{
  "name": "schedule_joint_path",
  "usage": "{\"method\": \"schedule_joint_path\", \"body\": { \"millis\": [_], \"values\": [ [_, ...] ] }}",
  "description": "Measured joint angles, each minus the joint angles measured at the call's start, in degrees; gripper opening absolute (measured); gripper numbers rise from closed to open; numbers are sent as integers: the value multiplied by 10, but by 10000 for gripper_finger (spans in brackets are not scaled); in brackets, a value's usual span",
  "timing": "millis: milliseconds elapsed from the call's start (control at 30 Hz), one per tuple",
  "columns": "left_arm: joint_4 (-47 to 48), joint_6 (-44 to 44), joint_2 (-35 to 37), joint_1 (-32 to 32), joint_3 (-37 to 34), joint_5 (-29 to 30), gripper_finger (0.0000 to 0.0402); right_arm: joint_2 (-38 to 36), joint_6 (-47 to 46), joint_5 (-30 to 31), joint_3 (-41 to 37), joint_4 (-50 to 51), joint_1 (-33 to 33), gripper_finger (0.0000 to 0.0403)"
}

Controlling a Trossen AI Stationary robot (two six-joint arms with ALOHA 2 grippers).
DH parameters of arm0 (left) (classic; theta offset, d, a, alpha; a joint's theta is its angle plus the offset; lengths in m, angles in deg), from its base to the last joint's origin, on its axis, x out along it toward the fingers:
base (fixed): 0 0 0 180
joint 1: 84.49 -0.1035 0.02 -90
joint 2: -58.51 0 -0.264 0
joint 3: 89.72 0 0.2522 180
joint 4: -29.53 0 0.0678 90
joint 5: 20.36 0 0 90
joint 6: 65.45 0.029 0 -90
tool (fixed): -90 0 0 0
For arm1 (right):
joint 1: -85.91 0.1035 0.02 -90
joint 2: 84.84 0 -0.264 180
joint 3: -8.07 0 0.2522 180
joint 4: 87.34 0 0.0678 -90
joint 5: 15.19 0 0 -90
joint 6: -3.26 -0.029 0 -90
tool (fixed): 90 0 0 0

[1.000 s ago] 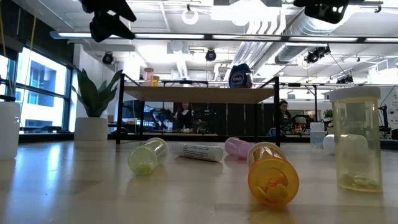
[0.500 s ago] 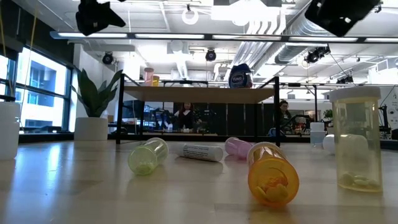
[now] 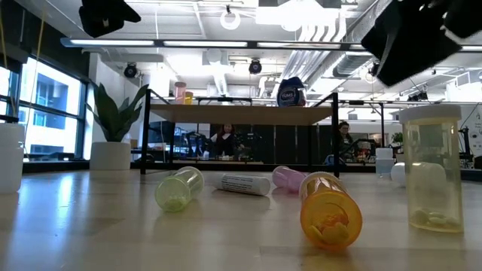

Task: Pick and place medicine bottles onto shelf by color
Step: Put the right yellow pill bottle on the shelf

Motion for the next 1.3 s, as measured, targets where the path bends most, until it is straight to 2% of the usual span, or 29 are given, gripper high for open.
{"method": "schedule_joint_path", "body": {
  "millis": [200,867,1000,1300],
  "values": [
    [0,1,0,4,0,25,213,25,-1,1,0,-1,0,218],
    [5,2,0,4,0,30,213,54,-18,16,0,-1,1,216],
    [5,2,0,4,0,29,213,54,-27,16,0,3,1,193],
    [5,2,0,4,0,29,213,53,-32,15,0,4,1,110]
  ]
}}
